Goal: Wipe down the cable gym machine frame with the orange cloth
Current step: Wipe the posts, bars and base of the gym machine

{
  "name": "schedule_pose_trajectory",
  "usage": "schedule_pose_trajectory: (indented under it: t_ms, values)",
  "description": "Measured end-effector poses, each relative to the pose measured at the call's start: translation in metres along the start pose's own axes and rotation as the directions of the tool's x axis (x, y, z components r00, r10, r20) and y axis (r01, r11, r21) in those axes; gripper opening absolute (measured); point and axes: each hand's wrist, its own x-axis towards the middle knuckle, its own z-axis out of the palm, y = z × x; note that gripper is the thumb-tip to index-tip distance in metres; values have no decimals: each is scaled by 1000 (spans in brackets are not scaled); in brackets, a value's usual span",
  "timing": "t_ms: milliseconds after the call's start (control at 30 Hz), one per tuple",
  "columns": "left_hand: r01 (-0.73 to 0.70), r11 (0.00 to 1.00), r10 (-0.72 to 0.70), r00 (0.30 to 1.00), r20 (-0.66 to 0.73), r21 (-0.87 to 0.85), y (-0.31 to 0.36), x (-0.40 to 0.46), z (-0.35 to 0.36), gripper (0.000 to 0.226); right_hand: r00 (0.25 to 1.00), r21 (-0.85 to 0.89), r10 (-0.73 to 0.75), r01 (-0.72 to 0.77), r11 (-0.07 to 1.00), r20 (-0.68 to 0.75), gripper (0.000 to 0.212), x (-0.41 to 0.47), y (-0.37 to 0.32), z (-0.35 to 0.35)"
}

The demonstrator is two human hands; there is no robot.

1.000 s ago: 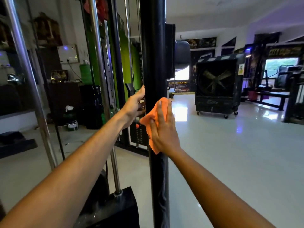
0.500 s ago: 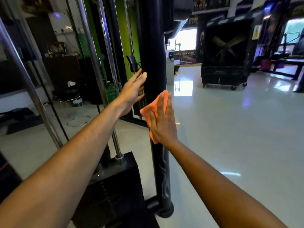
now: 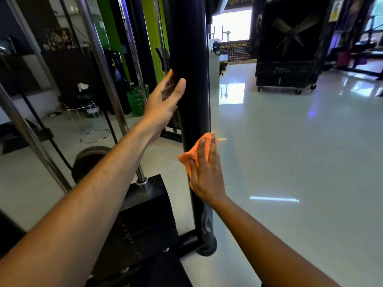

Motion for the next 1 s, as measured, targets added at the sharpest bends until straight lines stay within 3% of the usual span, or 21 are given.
schedule_pose_trajectory:
  t_ms: [233, 333, 467, 567, 733, 900, 1000]
  values:
    - [79, 996, -80, 997, -12, -48, -47, -19, 7, 79, 988, 79, -1, 13, 997, -152, 84, 49, -26, -3]
    - [87, 994, -87, 996, 4, -70, -65, -27, 12, 72, 994, 24, -44, 46, 999, -105, 85, 6, 6, 21]
    - [160, 985, -159, 987, 26, -69, -80, -41, 21, 65, 999, 6, 25, -25, 1000, 36, 83, -64, 54, 51]
    - [240, 967, -234, 969, 74, -87, -90, -51, 26, 65, 1000, 29, 19, -18, 999, -23, 86, -59, 52, 56]
    - [257, 964, -253, 965, 61, -69, -105, -60, 36, 68, 993, 53, -8, 14, 998, -117, 83, -14, 29, 39]
    - [219, 975, -218, 976, 24, -45, -117, -62, 38, 68, 1000, 19, -3, 3, 1000, 3, 81, -74, 60, 61]
    - [205, 978, -205, 979, 10, -37, -123, -65, 39, 69, 1000, 14, 0, 0, 1000, -20, 78, -67, 59, 55]
